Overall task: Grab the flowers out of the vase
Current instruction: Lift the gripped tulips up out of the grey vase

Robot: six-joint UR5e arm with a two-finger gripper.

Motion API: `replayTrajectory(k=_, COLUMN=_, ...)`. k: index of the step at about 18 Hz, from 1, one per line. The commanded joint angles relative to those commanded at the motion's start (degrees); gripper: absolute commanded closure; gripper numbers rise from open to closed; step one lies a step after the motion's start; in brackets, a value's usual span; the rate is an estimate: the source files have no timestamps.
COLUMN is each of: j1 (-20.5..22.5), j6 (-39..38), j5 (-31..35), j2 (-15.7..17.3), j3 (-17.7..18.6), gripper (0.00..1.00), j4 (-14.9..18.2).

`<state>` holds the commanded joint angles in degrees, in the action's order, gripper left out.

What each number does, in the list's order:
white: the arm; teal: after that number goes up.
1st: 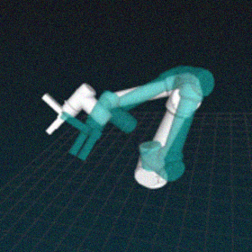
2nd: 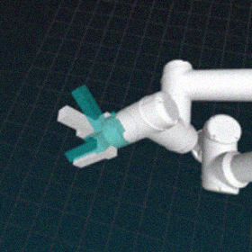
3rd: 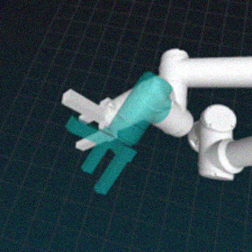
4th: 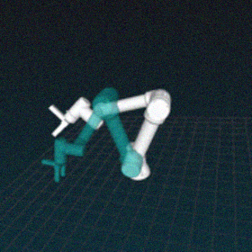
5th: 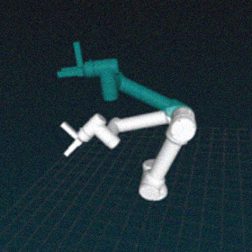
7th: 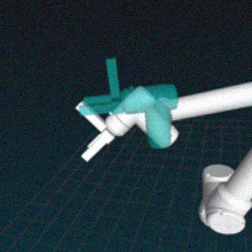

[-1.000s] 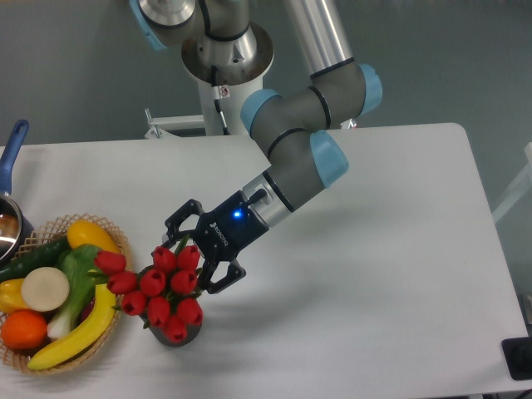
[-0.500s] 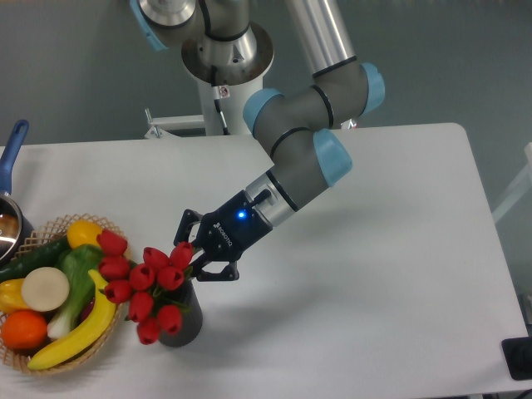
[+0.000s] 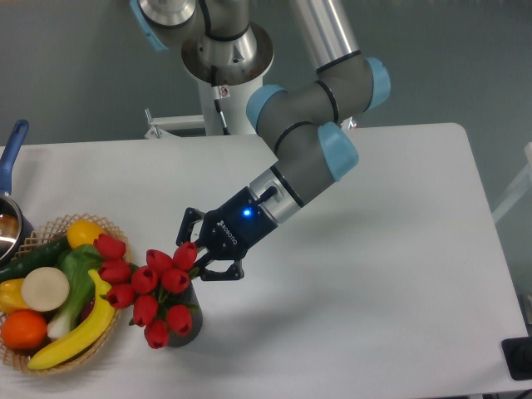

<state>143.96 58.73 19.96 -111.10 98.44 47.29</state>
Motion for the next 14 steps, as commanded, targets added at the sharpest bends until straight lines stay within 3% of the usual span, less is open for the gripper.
replayTrajectory(k=7, j1=2.28, j6=-6.68, j5=-4.13, j2=4.12, j3=-1.41, gripper=0.94, j4=0.0)
replayTrajectory(k=14, j1=4.13, j6=-13.81, j5=-7.21, j2=4.48, j3=-7.21, gripper=0.94, j4=0.0)
